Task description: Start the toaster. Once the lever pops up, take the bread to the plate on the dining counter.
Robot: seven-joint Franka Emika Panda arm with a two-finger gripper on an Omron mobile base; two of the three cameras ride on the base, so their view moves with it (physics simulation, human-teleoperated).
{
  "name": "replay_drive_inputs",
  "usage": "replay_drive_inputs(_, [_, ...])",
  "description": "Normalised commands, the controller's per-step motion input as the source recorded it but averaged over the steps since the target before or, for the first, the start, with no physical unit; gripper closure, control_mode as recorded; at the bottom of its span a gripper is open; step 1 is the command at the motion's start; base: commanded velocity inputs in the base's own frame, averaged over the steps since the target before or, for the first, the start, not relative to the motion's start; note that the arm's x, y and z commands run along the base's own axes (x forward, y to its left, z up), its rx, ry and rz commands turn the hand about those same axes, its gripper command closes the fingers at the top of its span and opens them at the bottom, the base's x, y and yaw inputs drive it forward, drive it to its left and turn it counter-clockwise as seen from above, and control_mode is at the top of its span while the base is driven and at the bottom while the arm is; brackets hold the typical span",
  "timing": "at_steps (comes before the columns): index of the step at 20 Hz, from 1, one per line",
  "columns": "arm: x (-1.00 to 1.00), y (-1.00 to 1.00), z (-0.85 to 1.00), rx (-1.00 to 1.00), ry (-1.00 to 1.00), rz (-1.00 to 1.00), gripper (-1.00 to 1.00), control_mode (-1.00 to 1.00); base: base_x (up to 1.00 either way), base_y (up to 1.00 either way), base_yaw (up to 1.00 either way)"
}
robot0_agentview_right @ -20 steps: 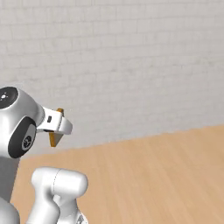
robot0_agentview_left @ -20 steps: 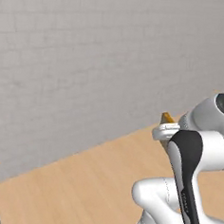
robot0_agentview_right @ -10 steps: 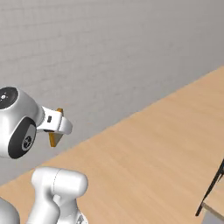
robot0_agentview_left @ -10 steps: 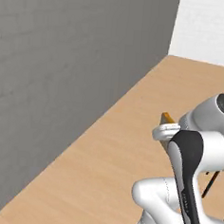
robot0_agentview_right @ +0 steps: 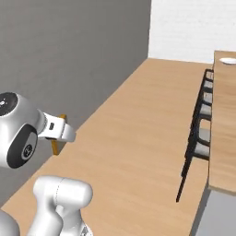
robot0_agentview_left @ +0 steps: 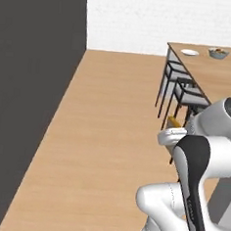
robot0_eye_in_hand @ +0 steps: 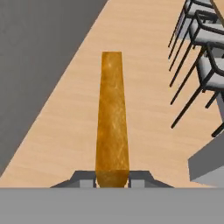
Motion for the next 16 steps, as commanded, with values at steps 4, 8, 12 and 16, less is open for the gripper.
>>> replay_drive_inputs(4, [0.00,0.00,0.00,0.00,0.00,0.00,1.00,1.00,1.00,0.68,-0.36])
replay_drive_inputs(8, [0.00,0.00,0.00,0.00,0.00,0.00,1.00,1.00,1.00,0.66,-0.33])
replay_drive_inputs(12, [0.00,0.00,0.00,0.00,0.00,0.00,1.00,1.00,1.00,0.61,-0.33])
replay_drive_inputs(16, [0.00,0.00,0.00,0.00,0.00,0.00,1.00,1.00,1.00,0.54,-0.28])
